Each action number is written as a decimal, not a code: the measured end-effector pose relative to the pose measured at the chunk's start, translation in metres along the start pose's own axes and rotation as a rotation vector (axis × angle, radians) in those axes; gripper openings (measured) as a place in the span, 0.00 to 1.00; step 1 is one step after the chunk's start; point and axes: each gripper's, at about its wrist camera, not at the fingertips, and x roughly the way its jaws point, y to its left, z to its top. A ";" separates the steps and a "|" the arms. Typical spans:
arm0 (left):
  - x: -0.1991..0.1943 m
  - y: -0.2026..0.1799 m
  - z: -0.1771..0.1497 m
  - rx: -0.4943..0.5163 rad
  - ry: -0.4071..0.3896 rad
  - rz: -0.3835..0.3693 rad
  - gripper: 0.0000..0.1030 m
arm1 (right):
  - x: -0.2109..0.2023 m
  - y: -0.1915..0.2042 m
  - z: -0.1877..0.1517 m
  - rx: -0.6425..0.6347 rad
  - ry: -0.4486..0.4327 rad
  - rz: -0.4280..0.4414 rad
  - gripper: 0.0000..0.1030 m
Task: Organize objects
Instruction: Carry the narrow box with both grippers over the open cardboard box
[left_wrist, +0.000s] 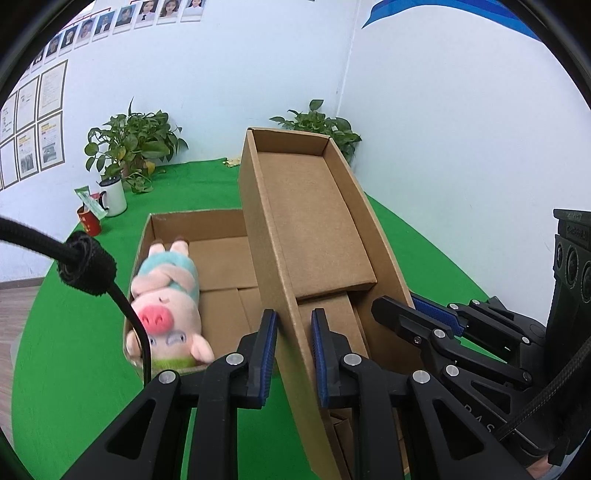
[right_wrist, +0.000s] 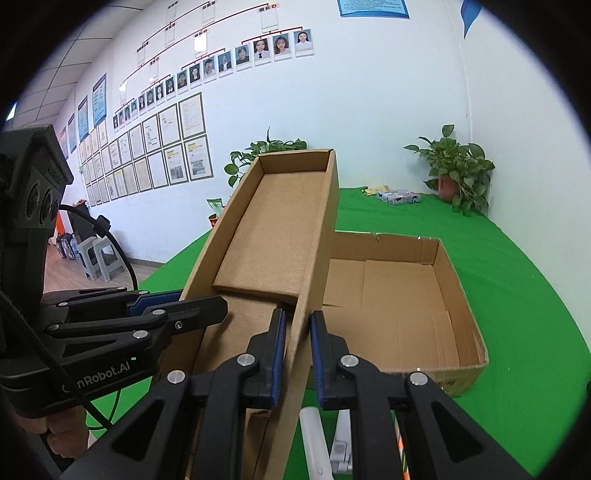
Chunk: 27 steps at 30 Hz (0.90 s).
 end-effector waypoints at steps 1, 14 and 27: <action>0.002 0.001 0.006 0.005 -0.001 0.007 0.15 | 0.003 0.000 0.004 -0.004 -0.002 0.002 0.12; 0.056 0.039 0.065 0.020 0.024 0.049 0.14 | 0.042 0.001 0.037 -0.029 -0.018 0.005 0.12; 0.123 0.082 0.098 0.036 0.034 0.069 0.13 | 0.086 -0.005 0.056 -0.016 -0.030 -0.017 0.12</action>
